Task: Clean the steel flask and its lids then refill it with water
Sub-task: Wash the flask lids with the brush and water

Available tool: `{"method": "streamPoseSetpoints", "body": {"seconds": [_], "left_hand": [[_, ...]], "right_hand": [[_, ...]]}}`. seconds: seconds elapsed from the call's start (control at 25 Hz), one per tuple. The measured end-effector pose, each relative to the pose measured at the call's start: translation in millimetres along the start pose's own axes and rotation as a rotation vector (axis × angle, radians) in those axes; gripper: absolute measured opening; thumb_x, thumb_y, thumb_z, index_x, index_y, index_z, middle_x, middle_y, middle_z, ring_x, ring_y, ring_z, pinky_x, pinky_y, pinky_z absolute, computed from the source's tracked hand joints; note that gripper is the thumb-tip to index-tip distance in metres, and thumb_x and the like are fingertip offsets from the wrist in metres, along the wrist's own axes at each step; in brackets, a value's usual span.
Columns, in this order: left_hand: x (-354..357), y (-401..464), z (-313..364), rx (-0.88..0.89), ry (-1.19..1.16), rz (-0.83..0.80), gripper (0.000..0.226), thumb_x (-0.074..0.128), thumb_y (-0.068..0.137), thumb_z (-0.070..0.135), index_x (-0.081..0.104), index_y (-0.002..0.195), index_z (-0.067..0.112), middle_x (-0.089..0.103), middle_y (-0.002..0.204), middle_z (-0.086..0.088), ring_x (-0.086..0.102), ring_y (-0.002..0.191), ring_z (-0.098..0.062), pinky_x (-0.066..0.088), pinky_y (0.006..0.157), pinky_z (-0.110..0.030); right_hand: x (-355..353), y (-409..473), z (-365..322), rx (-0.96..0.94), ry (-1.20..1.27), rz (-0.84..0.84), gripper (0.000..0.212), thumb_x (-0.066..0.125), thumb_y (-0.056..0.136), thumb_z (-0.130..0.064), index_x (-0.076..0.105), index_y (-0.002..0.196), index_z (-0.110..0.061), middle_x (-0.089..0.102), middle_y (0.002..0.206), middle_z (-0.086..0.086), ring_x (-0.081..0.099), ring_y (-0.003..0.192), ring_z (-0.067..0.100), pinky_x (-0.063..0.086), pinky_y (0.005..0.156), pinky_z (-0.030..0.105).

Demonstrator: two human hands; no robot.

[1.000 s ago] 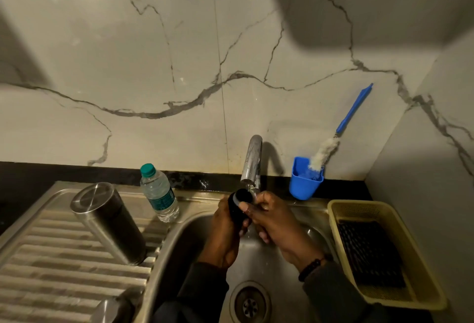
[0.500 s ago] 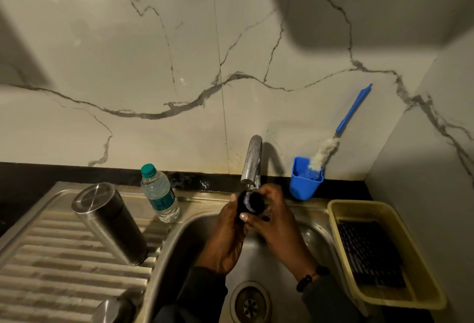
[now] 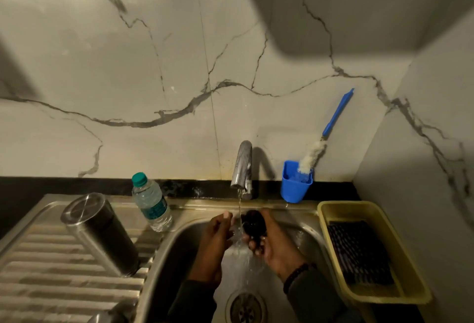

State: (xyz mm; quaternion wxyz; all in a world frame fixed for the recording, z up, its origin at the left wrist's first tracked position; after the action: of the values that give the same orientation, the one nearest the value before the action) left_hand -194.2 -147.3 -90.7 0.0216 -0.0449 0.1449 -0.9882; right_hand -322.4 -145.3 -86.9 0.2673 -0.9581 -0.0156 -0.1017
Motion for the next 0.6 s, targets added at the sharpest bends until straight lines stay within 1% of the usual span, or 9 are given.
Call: {"method": "streamPoseSetpoints", "body": {"seconds": [0.08, 0.16, 0.24, 0.28, 0.36, 0.4, 0.48, 0.56, 0.6], "left_hand": [[4, 0, 3, 0.082, 0.139, -0.152, 0.036, 0.062, 0.092, 0.044, 0.061, 0.122, 0.025, 0.070, 0.118, 0.005, 0.064, 0.114, -0.013, 0.049, 0.097, -0.031], [12, 0, -2, 0.118, 0.295, -0.264, 0.052, 0.077, 0.080, 0.048, 0.058, 0.126, 0.031, 0.070, 0.117, 0.007, 0.064, 0.113, -0.010, 0.051, 0.098, -0.032], [13, 3, -3, 0.174, 0.361, -0.231, 0.053, 0.084, 0.075, 0.041, 0.061, 0.121, 0.032, 0.072, 0.109, 0.007, 0.067, 0.105, -0.013, 0.054, 0.092, -0.031], [12, 4, -3, 0.187, 0.349, -0.192, 0.047, 0.085, 0.076, 0.036, 0.063, 0.117, 0.031, 0.073, 0.105, 0.005, 0.068, 0.100, -0.015, 0.055, 0.089, -0.030], [10, 6, 1, 0.228, 0.348, -0.128, 0.042, 0.085, 0.076, 0.031, 0.064, 0.113, 0.031, 0.074, 0.098, 0.001, 0.069, 0.092, -0.017, 0.057, 0.088, -0.035], [8, 7, 4, 0.258, 0.394, -0.091, 0.044, 0.084, 0.077, 0.029, 0.062, 0.114, 0.032, 0.073, 0.100, 0.002, 0.067, 0.092, -0.014, 0.056, 0.091, -0.035], [4, 7, 12, 0.362, 0.572, 0.021, 0.050, 0.084, 0.077, 0.022, 0.058, 0.118, 0.033, 0.065, 0.113, 0.009, 0.061, 0.104, -0.008, 0.051, 0.095, -0.027], [2, 7, 16, 0.419, 0.657, 0.104, 0.054, 0.085, 0.077, 0.020, 0.057, 0.122, 0.029, 0.060, 0.119, 0.008, 0.055, 0.111, -0.011, 0.048, 0.098, -0.031], [0, 8, 16, 0.418, 0.650, 0.122, 0.053, 0.085, 0.076, 0.021, 0.058, 0.123, 0.025, 0.061, 0.119, 0.006, 0.056, 0.112, -0.013, 0.049, 0.099, -0.035]], "right_hand": [[-6, 1, 9, 0.101, 0.072, -0.017, 0.048, 0.044, 0.094, -0.051, 0.070, 0.102, -0.011, 0.061, 0.068, 0.004, 0.045, 0.048, 0.009, 0.030, 0.046, 0.021], [-6, 2, 19, 0.165, 0.104, -0.017, 0.051, 0.046, 0.092, -0.055, 0.068, 0.104, -0.011, 0.057, 0.066, 0.002, 0.042, 0.044, 0.008, 0.027, 0.043, 0.020], [-3, 3, 25, 0.214, 0.101, -0.054, 0.057, 0.045, 0.090, -0.062, 0.067, 0.104, -0.011, 0.054, 0.061, 0.000, 0.042, 0.043, 0.008, 0.026, 0.040, 0.019], [-2, 5, 25, 0.223, 0.049, -0.082, 0.062, 0.041, 0.089, -0.067, 0.066, 0.103, -0.012, 0.052, 0.060, -0.001, 0.042, 0.043, 0.008, 0.027, 0.040, 0.019], [-3, 8, 19, 0.210, -0.083, -0.110, 0.068, 0.030, 0.090, -0.073, 0.063, 0.099, -0.014, 0.054, 0.062, 0.001, 0.047, 0.048, 0.010, 0.033, 0.045, 0.021], [-6, 16, 18, 0.178, -0.134, -0.080, 0.065, 0.029, 0.091, -0.071, 0.060, 0.095, -0.014, 0.056, 0.064, 0.001, 0.050, 0.050, 0.012, 0.036, 0.048, 0.023], [-18, 32, 11, 0.061, -0.263, 0.098, 0.048, 0.041, 0.096, -0.055, 0.060, 0.095, -0.011, 0.064, 0.077, 0.002, 0.057, 0.060, 0.015, 0.046, 0.056, 0.027], [-34, 43, -4, -0.146, -0.521, 0.313, 0.019, 0.051, 0.097, -0.033, 0.060, 0.096, -0.016, 0.066, 0.094, 0.005, 0.062, 0.081, 0.019, 0.054, 0.074, 0.033], [-35, 46, -14, -0.254, -0.613, 0.373, 0.010, 0.052, 0.097, -0.024, 0.059, 0.096, -0.018, 0.064, 0.098, 0.004, 0.062, 0.089, 0.019, 0.054, 0.081, 0.034]]}}
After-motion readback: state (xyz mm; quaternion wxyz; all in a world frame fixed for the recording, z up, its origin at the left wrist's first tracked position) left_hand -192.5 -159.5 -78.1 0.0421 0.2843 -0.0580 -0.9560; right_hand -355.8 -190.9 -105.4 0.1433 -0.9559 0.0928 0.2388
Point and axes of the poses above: each hand's wrist, its own y-axis towards the middle knuckle, its own x-axis out of the palm, z = x × y, the point moved 7 cm from there along y, towards the middle knuckle
